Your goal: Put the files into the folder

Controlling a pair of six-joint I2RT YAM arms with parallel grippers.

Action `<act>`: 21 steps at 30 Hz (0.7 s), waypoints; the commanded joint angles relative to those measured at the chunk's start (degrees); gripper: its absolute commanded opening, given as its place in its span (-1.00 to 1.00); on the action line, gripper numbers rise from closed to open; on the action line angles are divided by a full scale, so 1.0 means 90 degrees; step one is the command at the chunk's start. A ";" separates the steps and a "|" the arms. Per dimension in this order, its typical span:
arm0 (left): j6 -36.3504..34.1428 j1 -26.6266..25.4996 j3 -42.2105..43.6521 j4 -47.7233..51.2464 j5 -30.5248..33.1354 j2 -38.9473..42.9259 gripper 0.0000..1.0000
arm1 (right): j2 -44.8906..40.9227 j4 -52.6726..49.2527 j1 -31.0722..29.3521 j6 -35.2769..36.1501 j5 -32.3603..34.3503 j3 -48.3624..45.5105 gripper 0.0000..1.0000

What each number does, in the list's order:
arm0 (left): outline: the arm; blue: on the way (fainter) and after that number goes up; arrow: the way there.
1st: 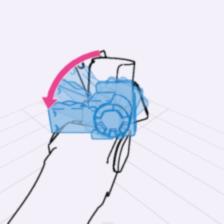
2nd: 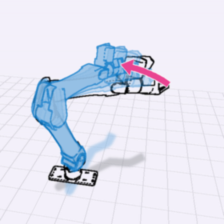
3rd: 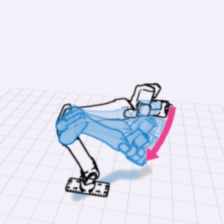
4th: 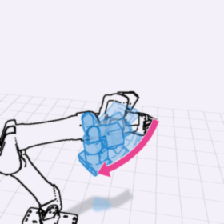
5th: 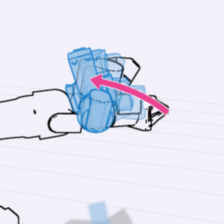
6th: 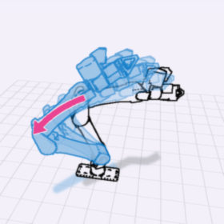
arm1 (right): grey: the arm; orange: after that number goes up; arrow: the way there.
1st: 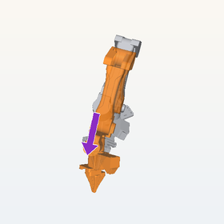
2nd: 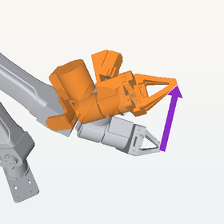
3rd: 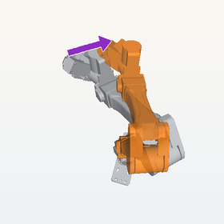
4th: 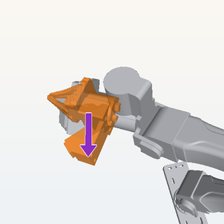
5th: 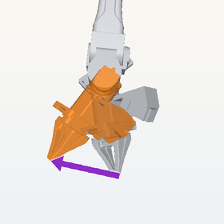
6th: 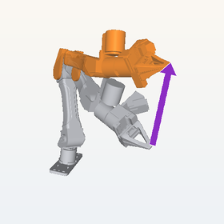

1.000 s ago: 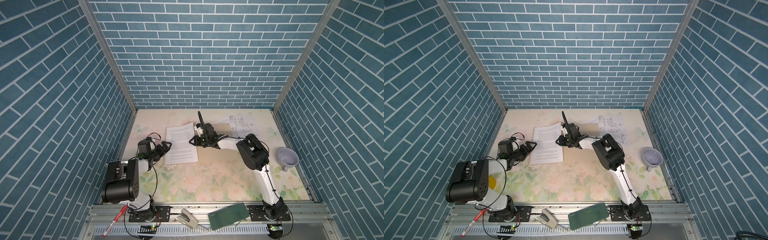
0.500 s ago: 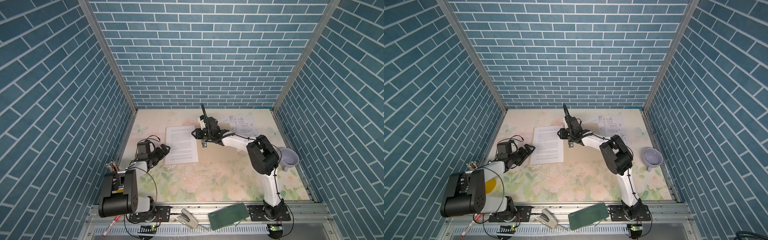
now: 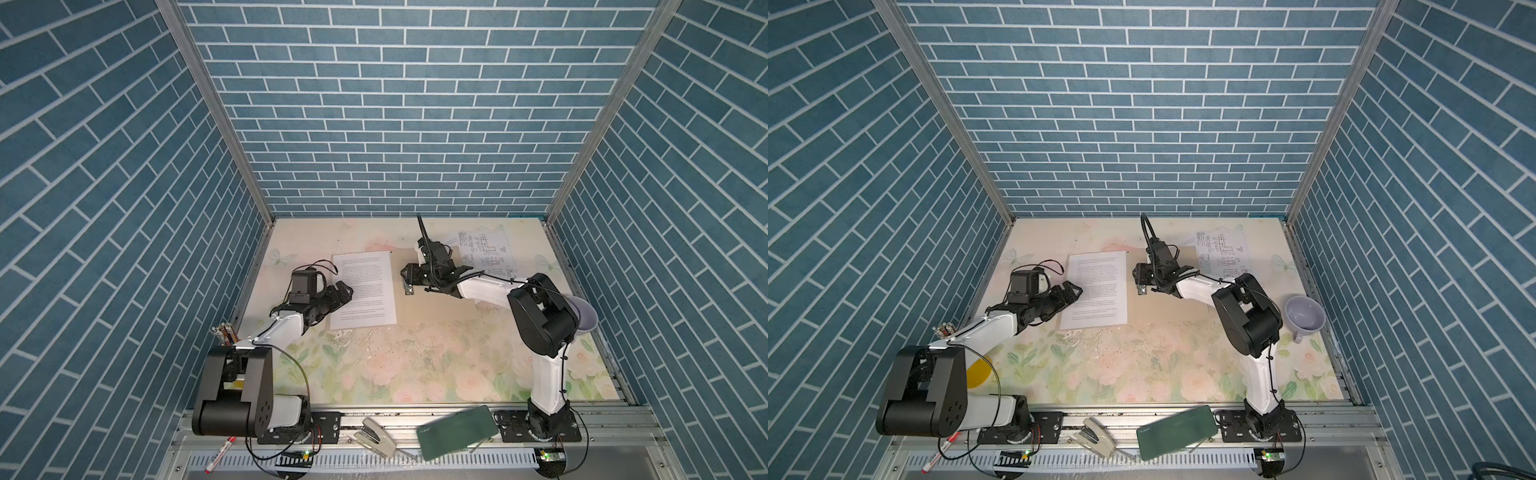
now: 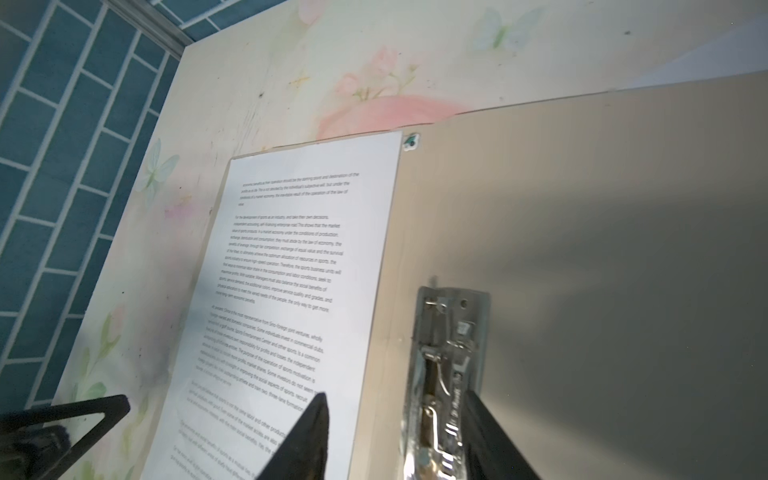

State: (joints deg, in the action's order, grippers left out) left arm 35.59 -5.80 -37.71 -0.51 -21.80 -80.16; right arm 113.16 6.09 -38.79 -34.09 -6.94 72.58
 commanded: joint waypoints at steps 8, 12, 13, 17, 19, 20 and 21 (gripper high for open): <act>0.0119 -0.1173 -0.1410 -0.0638 0.0061 -0.1721 0.38 | -0.0582 -0.0301 0.0345 -0.0563 0.0107 -0.0534 -0.02; 0.0321 -0.1408 -0.2019 -0.0787 -0.0123 -0.2461 0.22 | -0.0755 -0.0526 0.0381 -0.0582 0.0088 -0.0727 -0.06; 0.0334 -0.1474 -0.2152 -0.0779 -0.0155 -0.2589 0.19 | -0.0765 -0.0612 0.0398 -0.0610 0.0064 -0.0741 -0.08; 0.0187 -0.1707 -0.2736 -0.0478 -0.0064 -0.3000 0.16 | -0.0807 -0.0718 0.0497 -0.0870 -0.0114 -0.0913 -0.20; 0.0182 -0.1777 -0.2914 -0.0431 -0.0042 -0.3135 0.16 | -0.0796 -0.0677 0.0530 -0.0971 -0.0249 -0.0963 -0.23; 0.0195 -0.1808 -0.2973 -0.0441 -0.0059 -0.3206 0.16 | -0.0804 -0.0632 0.0536 -0.0996 -0.0300 -0.1007 -0.25; 0.0203 -0.1831 -0.3027 -0.0432 -0.0061 -0.3259 0.17 | -0.0822 -0.0568 0.0535 -0.0998 -0.0325 -0.1049 -0.25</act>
State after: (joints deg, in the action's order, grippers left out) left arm 37.93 -21.54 -63.29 -5.85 -22.20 -108.42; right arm 107.57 1.54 -34.39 -40.45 -8.25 65.23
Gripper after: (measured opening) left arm 0.582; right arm 0.376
